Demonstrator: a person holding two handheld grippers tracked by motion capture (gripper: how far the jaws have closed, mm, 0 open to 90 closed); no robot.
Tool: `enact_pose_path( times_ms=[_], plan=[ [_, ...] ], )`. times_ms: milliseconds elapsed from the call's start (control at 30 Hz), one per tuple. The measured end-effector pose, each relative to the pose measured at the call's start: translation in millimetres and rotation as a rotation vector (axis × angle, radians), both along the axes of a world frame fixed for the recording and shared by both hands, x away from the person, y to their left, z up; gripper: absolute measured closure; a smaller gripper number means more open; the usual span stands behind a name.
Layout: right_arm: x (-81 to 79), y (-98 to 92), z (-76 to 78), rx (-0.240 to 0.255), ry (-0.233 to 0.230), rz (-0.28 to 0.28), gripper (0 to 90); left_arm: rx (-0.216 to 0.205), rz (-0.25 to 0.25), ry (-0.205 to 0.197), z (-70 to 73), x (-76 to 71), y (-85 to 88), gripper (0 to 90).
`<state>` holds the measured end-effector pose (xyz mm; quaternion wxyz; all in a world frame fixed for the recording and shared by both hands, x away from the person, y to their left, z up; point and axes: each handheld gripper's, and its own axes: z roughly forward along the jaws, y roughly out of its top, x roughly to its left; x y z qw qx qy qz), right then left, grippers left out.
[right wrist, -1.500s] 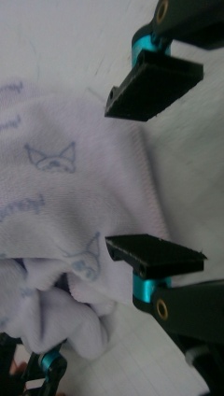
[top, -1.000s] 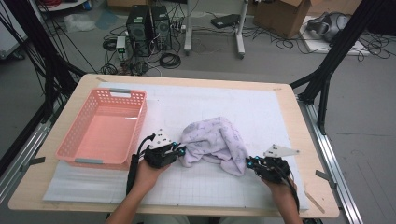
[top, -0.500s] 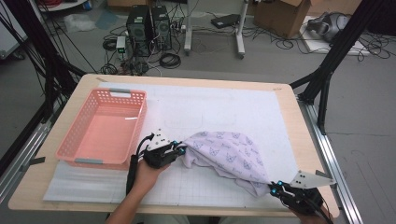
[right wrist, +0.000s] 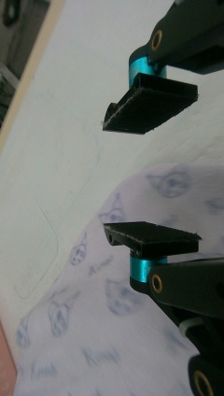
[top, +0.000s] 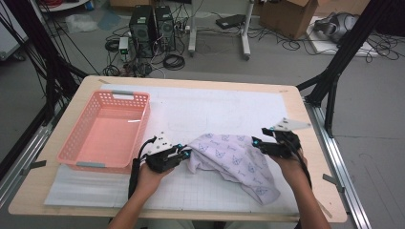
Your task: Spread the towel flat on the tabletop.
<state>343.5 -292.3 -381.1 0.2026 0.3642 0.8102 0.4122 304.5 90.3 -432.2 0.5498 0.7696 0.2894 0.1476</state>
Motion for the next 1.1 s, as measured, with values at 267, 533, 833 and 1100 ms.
enact_pose_path(
  times_ms=[267,533,833,1100],
  plan=[
    [54.2,43.2,-31.2,0.007,0.266,0.192,36.3,0.004,0.001,0.008,-2.5,1.3,0.8,80.4],
    [53.9,59.3,-35.4,-0.024,0.33,0.336,77.8,-0.001,0.006,0.008,-2.9,1.7,0.7,80.3],
    [49.8,39.8,22.0,0.035,-0.079,0.098,77.5,-0.054,0.09,0.03,-2.8,6.3,2.2,47.0],
    [62.9,27.3,45.9,0.131,-0.279,-0.209,77.9,-0.056,0.096,0.04,-3.2,6.9,3.7,43.6]
  ],
)
